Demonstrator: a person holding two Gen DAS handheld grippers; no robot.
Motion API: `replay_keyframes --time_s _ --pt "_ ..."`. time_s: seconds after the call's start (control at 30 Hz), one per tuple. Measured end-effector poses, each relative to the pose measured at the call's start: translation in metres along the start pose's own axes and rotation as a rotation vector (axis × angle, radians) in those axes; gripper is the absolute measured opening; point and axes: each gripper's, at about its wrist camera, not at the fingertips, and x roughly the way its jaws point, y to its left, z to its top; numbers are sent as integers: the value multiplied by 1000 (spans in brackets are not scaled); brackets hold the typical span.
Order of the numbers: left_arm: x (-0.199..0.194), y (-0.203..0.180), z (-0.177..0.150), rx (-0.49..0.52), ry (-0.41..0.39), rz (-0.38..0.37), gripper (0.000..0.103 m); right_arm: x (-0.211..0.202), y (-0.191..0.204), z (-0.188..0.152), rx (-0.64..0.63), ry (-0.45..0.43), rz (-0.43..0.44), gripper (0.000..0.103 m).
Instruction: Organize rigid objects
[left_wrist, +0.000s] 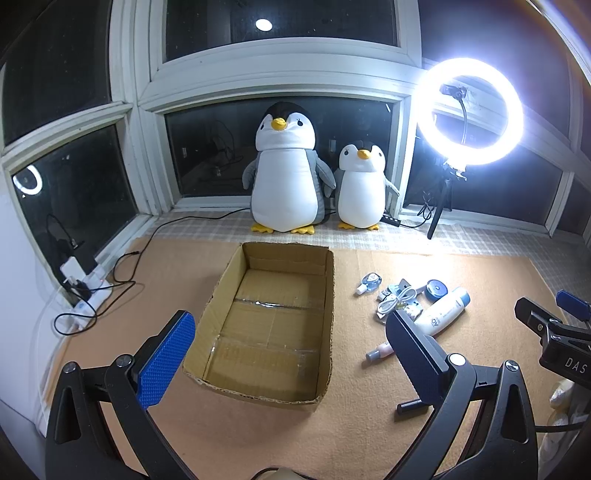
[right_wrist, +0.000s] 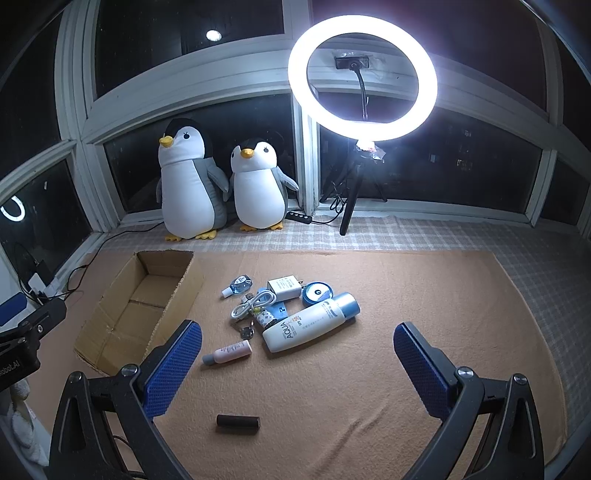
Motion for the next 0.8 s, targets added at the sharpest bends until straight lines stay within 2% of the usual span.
replay_keyframes --time_s 0.8 --pt "0 0 -1 2 -1 2 102 1 1 -1 -2 12 4 103"
